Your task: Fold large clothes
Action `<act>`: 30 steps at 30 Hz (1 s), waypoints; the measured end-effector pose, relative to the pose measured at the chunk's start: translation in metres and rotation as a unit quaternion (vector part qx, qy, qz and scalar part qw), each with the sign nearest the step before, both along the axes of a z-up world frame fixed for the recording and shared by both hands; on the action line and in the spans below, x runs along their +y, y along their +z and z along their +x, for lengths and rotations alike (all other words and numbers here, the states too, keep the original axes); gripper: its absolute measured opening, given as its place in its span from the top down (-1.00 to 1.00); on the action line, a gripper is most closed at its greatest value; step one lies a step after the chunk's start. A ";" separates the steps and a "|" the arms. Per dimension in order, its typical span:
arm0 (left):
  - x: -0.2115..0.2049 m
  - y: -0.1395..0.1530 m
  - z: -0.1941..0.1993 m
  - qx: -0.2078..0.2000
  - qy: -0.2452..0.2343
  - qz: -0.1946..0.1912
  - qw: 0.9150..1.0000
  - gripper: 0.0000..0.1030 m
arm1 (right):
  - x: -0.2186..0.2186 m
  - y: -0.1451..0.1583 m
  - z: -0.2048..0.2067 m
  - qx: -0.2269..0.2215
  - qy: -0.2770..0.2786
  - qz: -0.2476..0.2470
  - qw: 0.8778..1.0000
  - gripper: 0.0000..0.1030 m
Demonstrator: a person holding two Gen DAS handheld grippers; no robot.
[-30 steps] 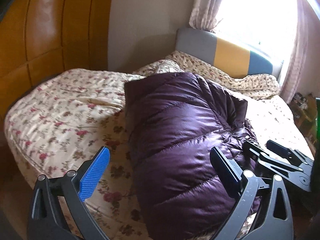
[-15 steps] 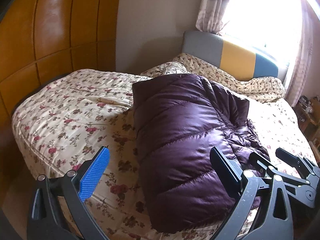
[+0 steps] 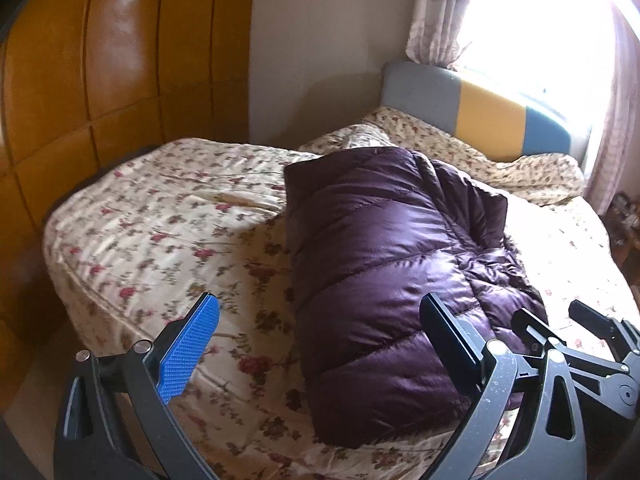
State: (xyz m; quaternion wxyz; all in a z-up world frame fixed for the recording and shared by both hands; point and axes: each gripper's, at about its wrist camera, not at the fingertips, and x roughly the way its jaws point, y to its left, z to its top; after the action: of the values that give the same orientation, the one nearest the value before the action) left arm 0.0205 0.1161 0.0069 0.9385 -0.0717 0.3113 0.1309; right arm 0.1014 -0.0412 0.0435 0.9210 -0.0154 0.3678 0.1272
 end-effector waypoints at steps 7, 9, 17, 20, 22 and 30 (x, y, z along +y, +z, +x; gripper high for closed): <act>-0.002 0.000 -0.010 -0.002 0.019 0.010 1.000 -0.93 | -0.004 0.007 -0.009 -0.004 0.004 0.004 1.000 -0.72; 0.000 -0.002 -0.012 0.000 0.020 0.001 1.000 -0.93 | -0.003 0.008 -0.012 -0.006 0.007 0.005 1.000 -0.75; 0.000 -0.005 -0.020 0.013 0.049 0.023 0.998 -0.93 | -0.001 0.007 -0.021 -0.005 0.013 0.005 1.000 -0.83; 0.001 -0.007 -0.022 0.018 0.049 0.016 0.998 -0.93 | 0.002 0.007 -0.025 -0.010 0.019 -0.003 1.000 -0.85; 0.002 -0.008 -0.023 0.021 0.053 0.014 0.998 -0.93 | 0.005 0.007 -0.027 -0.012 0.022 -0.006 1.000 -0.87; 0.004 -0.007 -0.027 0.018 0.056 0.012 0.998 -0.93 | 0.012 0.006 -0.031 -0.014 0.030 -0.010 0.999 -0.88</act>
State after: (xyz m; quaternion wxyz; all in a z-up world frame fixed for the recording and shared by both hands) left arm -0.0067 0.1196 0.0000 0.9248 -0.0754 0.3221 0.1879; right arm 0.0709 -0.0290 0.0493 0.9215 -0.0377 0.3559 0.1507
